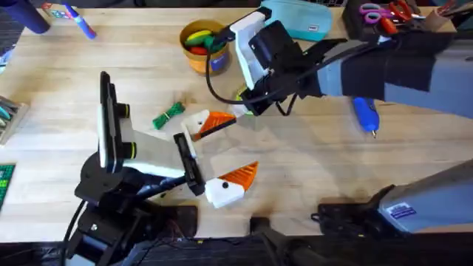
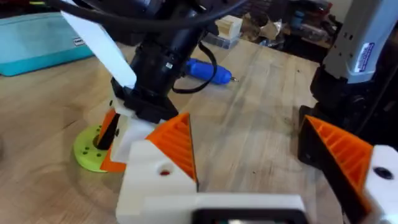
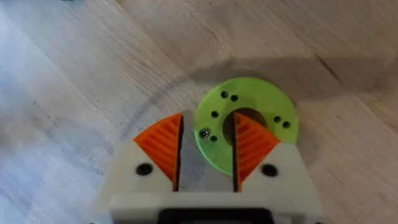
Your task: Pick up the gripper from the table and insert it into the empty holder that is missing its gripper. Then pick up a screw, insert it into the mounting hole, and use the screwdriver to tighten it. Finally, clean up the table by picking up the vegetable and placing it into the bucket.
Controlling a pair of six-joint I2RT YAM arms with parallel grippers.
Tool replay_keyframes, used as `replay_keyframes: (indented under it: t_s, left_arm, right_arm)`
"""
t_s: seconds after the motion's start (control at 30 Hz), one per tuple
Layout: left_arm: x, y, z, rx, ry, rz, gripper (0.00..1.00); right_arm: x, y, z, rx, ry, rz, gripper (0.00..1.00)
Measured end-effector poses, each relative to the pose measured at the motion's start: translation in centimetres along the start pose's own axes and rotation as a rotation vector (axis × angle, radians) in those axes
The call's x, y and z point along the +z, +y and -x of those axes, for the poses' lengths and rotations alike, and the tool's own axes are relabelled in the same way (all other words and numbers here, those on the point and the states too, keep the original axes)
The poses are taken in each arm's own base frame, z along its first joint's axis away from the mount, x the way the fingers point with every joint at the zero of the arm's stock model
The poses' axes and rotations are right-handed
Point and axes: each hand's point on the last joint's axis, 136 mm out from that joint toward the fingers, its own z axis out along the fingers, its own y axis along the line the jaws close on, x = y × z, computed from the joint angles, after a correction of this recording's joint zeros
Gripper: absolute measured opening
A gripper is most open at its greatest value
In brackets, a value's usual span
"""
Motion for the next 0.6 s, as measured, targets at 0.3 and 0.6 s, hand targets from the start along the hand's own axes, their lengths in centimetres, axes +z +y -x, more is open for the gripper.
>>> replay_keyframes:
  t_s: [0.3,0.6]
  left_arm:
    - [0.0,0.0,0.0,0.0,0.0,0.0,0.991]
    - [0.0,0.0,0.0,0.0,0.0,0.0,0.991]
  right_arm:
    - [-0.1,-1.4,-0.3,0.002,0.015,-0.078,0.322]
    - [-0.4,-3.6,-1.1,0.015,0.045,-0.185,0.334]
